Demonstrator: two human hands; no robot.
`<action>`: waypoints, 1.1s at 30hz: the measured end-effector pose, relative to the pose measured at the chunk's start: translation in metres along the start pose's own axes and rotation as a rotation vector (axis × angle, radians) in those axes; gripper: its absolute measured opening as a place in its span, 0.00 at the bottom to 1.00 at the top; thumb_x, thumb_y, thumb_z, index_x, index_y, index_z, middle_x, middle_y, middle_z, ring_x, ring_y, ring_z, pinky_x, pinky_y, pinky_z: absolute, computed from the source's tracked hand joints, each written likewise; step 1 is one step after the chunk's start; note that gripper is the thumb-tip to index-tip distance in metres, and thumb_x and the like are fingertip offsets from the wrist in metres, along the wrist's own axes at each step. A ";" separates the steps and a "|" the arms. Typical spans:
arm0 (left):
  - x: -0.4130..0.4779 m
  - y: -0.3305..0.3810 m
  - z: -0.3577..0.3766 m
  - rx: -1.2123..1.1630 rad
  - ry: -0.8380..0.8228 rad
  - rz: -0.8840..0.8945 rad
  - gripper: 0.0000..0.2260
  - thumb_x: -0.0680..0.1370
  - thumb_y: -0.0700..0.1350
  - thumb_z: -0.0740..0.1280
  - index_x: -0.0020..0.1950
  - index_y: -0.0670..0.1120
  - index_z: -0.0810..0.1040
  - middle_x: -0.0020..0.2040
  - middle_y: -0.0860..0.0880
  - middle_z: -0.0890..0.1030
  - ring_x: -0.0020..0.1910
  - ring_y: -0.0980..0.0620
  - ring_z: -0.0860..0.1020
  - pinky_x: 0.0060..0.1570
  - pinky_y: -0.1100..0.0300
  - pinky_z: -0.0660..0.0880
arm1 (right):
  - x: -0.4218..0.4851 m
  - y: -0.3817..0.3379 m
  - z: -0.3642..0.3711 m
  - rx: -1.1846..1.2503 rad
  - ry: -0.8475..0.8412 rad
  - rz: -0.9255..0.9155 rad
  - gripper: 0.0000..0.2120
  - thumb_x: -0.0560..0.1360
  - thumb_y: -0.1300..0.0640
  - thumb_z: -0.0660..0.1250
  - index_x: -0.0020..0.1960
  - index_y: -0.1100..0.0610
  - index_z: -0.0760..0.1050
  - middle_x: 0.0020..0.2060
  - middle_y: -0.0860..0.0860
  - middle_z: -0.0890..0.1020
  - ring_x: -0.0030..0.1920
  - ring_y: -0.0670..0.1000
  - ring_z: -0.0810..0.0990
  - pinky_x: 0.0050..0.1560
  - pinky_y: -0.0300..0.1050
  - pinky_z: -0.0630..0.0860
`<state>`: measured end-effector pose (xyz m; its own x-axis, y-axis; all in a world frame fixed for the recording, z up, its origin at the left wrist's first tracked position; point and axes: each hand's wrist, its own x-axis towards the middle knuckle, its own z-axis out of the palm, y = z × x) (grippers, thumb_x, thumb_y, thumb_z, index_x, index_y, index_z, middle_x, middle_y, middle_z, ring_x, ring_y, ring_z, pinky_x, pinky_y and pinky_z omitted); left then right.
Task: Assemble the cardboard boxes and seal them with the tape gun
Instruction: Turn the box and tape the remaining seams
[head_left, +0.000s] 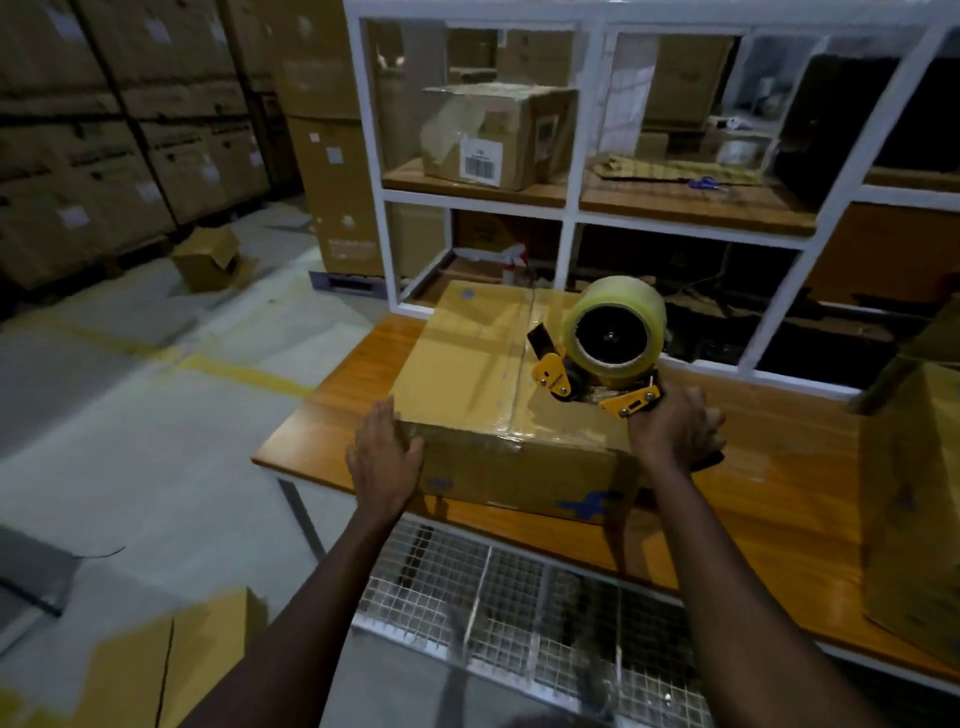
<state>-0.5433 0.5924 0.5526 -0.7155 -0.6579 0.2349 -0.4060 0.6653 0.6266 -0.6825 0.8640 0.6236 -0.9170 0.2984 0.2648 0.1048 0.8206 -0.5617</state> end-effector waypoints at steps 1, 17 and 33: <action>0.002 -0.009 -0.005 -0.106 0.024 -0.084 0.28 0.80 0.46 0.66 0.78 0.43 0.61 0.77 0.42 0.64 0.75 0.42 0.62 0.71 0.45 0.60 | -0.003 -0.012 0.004 0.002 -0.011 -0.009 0.10 0.77 0.44 0.65 0.48 0.48 0.80 0.56 0.55 0.75 0.58 0.65 0.68 0.57 0.61 0.64; 0.000 -0.019 -0.003 -0.649 0.030 -0.389 0.12 0.82 0.44 0.62 0.65 0.44 0.76 0.55 0.49 0.78 0.50 0.48 0.77 0.44 0.58 0.69 | -0.042 -0.086 0.053 -0.009 -0.018 -0.088 0.06 0.75 0.50 0.71 0.50 0.50 0.80 0.57 0.55 0.75 0.59 0.64 0.70 0.58 0.61 0.66; 0.040 -0.023 0.018 -0.925 0.025 -0.745 0.23 0.77 0.54 0.69 0.27 0.46 0.67 0.31 0.47 0.70 0.31 0.48 0.67 0.35 0.55 0.63 | -0.053 -0.095 0.054 -0.011 -0.004 -0.064 0.06 0.76 0.50 0.69 0.51 0.50 0.80 0.57 0.56 0.75 0.60 0.64 0.69 0.59 0.59 0.66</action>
<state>-0.5731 0.5572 0.5340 -0.4612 -0.7884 -0.4071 -0.1457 -0.3853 0.9112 -0.6645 0.7441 0.6207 -0.9234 0.2435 0.2968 0.0504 0.8434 -0.5350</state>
